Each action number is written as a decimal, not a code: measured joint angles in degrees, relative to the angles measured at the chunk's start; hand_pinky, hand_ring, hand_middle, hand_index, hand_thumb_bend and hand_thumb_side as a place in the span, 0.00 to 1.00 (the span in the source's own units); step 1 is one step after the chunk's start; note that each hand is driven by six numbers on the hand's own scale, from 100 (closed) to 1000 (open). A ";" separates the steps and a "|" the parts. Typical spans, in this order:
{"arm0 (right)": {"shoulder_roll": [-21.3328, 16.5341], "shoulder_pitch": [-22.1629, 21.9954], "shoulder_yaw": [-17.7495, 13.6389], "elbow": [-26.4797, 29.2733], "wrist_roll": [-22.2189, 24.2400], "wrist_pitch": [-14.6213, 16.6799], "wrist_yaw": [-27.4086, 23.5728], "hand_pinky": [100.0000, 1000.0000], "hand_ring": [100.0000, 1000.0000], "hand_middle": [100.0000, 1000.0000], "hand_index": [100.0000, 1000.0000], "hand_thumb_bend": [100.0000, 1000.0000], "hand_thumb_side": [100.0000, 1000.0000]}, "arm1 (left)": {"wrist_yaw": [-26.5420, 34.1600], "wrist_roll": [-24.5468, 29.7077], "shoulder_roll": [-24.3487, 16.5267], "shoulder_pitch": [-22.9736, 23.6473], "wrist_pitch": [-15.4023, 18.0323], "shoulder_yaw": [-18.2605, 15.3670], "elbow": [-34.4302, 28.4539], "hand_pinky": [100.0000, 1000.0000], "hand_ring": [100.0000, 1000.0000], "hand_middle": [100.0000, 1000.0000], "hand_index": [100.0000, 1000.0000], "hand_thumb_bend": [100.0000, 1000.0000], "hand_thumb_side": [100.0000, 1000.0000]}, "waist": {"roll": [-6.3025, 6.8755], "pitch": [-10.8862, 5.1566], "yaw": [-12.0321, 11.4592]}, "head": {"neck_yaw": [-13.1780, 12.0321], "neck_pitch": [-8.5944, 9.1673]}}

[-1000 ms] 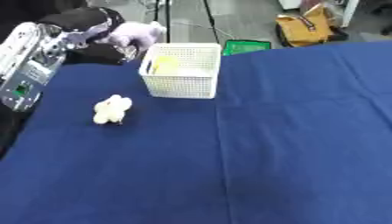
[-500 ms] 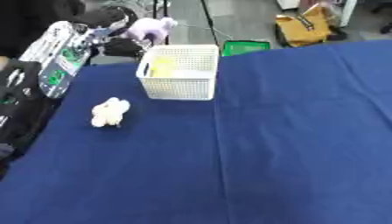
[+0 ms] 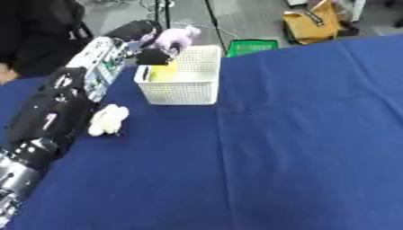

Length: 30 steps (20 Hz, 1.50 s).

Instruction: Pick up objects on the table and place them in the box.

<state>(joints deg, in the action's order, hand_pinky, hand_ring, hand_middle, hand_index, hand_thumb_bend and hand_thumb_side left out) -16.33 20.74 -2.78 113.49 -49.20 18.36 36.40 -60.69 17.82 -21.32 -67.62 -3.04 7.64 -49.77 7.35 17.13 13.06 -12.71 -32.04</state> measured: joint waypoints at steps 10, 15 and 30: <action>0.00 0.42 0.02 0.00 0.08 0.10 -0.22 0.73 0.71 0.49 0.74 0.00 0.78 | -5.76 -2.13 1.10 -0.17 0.26 -1.26 4.15 0.81 0.88 0.89 1.00 0.19 0.86 | 0.31 0.50 0.60 | -0.30 0.64; 0.00 0.42 0.02 0.00 0.12 0.14 -0.27 0.73 0.71 0.49 0.74 0.00 0.78 | -8.38 -2.17 1.10 -0.49 -1.04 -1.49 4.24 0.84 0.92 0.94 1.00 0.31 0.91 | 0.31 0.57 0.61 | -0.28 0.65; 0.00 0.41 0.34 0.00 0.24 0.26 -0.62 0.72 0.71 0.49 0.74 0.00 0.78 | -11.36 -5.09 1.09 -0.87 -4.11 -2.02 3.33 0.86 0.94 0.95 1.00 0.32 0.91 | 0.28 0.93 0.65 | -0.05 0.98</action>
<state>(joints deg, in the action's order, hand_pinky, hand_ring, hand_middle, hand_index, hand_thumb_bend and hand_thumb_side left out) -16.33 21.15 -2.44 113.49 -48.96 18.62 35.77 -72.05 12.74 -20.22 -68.49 -7.14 5.62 -46.43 7.63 18.06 13.71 -12.76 -31.06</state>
